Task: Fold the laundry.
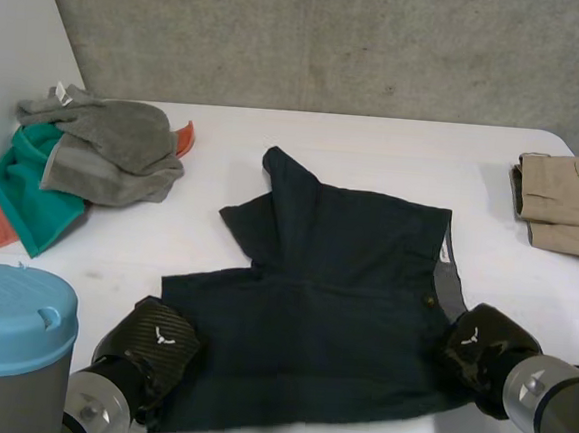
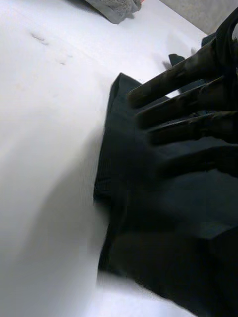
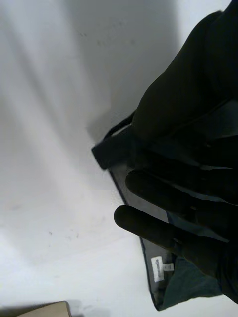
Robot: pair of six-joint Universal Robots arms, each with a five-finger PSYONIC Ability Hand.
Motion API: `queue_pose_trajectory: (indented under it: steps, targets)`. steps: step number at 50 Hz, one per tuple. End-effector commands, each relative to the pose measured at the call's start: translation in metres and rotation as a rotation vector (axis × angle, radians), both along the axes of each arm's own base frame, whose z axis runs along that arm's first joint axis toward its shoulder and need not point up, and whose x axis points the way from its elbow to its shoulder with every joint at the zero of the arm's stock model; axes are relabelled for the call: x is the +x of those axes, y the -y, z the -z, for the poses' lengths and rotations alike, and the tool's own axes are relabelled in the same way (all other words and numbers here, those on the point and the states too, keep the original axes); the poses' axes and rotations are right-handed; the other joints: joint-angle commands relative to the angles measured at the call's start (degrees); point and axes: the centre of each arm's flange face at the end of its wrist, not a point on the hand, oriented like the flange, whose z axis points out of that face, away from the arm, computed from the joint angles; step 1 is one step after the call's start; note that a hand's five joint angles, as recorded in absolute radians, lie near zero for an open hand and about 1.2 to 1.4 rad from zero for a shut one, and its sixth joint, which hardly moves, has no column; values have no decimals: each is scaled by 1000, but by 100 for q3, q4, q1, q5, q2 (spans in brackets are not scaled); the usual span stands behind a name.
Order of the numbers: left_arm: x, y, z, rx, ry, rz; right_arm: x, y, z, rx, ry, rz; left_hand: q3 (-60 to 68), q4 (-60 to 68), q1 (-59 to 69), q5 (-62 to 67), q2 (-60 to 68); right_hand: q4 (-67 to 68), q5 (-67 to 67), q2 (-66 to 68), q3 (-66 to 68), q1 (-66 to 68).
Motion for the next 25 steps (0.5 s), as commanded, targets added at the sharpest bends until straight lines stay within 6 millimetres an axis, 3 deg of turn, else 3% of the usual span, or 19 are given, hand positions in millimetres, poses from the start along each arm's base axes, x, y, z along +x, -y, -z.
queue_pose_trajectory:
  steps: [1, 6, 11, 15, 25]
  targets:
    - [-21, 49, -35, -236, -179, -44, -3, 15, 3, -56, 32, 35, -2195, -2150, -1859, -2150, -2127, 1123, 1175, 1085, 1126, 1445]
    - [-26, 101, -48, -362, -284, -74, -1, 21, 5, -108, 58, 44, -2262, -2218, -1927, -2217, -2195, 1123, 1175, 1085, 1126, 1445]
    - [-39, 169, -22, -345, -337, -19, 1, 23, 5, -122, 95, 61, -2010, -1966, -1675, -1965, -1943, 1123, 1175, 1085, 1126, 1445]
    - [-48, 204, 10, -273, -367, 29, 3, 24, 9, -112, 115, 70, -1456, -1412, -1121, -1411, -1388, 1123, 1175, 1085, 1126, 1445]
    - [-71, 243, 50, -226, -427, 187, 5, 29, 22, -97, 111, 75, -244, -200, 91, -199, -176, 1123, 1175, 1085, 1126, 1445]
